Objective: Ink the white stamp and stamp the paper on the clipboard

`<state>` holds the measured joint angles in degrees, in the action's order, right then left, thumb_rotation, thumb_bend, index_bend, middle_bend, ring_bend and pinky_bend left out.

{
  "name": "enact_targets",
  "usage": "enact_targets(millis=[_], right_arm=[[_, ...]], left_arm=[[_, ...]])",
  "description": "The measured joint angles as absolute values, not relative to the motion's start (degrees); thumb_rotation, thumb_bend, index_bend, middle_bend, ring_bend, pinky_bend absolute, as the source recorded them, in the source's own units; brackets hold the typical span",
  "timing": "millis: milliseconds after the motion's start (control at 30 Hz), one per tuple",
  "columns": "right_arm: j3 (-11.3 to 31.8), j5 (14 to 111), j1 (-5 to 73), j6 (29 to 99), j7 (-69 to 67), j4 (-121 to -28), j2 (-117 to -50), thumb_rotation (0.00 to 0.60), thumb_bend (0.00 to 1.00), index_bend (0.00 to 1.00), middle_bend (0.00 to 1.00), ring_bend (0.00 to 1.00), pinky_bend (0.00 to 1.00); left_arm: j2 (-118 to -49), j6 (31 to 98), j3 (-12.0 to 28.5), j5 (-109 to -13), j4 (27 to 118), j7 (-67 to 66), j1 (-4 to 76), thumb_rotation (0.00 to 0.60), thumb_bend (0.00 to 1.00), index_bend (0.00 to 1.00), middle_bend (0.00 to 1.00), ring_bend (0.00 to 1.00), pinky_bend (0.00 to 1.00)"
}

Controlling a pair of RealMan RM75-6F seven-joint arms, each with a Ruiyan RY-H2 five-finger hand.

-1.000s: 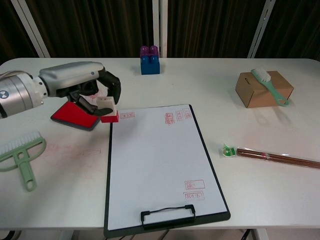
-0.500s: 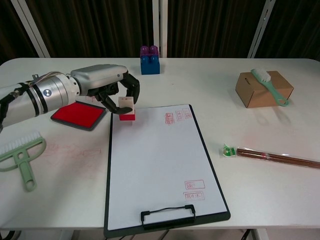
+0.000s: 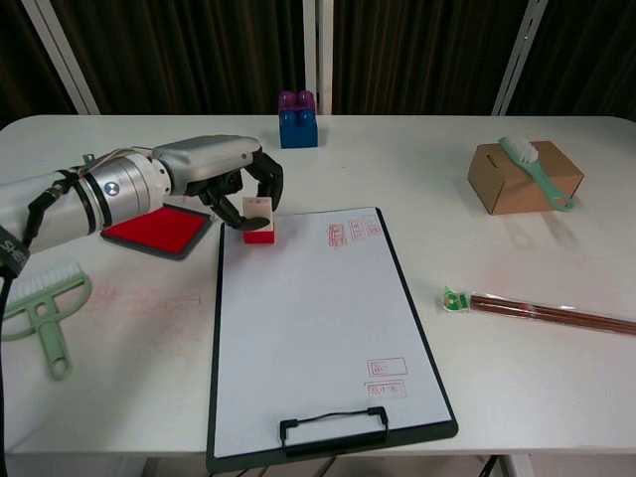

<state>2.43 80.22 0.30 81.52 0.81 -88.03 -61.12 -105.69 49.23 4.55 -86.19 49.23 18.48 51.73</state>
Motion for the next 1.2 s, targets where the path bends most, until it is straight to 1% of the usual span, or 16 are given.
enact_targets(millis=[533, 867, 1200], right_arm=[[2.28, 80.14, 0.33, 81.10, 1.54, -88.08, -61.29, 0.600, 0.25, 0.00, 0.00, 0.00, 0.00], [2.29, 79.92, 0.39, 80.87, 2.26, -88.51, -61.11, 0.600, 0.25, 0.00, 0.00, 0.00, 0.00], [2.35, 80.00, 0.33, 81.15, 2.55, -89.02, -60.82, 0.600, 0.25, 0.00, 0.00, 0.00, 0.00]], left_arm=[[-108.04, 49.47, 3.21, -86.64, 44.85, 21.82, 51.18, 0.600, 0.51, 0.68, 0.70, 1.00, 0.98], [-110.23, 50.46, 2.21, -87.71, 40.49, 25.76, 50.85, 0.600, 0.53, 0.70, 0.71, 1.00, 0.98], [-110.84, 51.95, 1.96, -88.35, 38.61, 28.22, 50.68, 0.600, 0.53, 0.70, 0.71, 1.00, 0.98]])
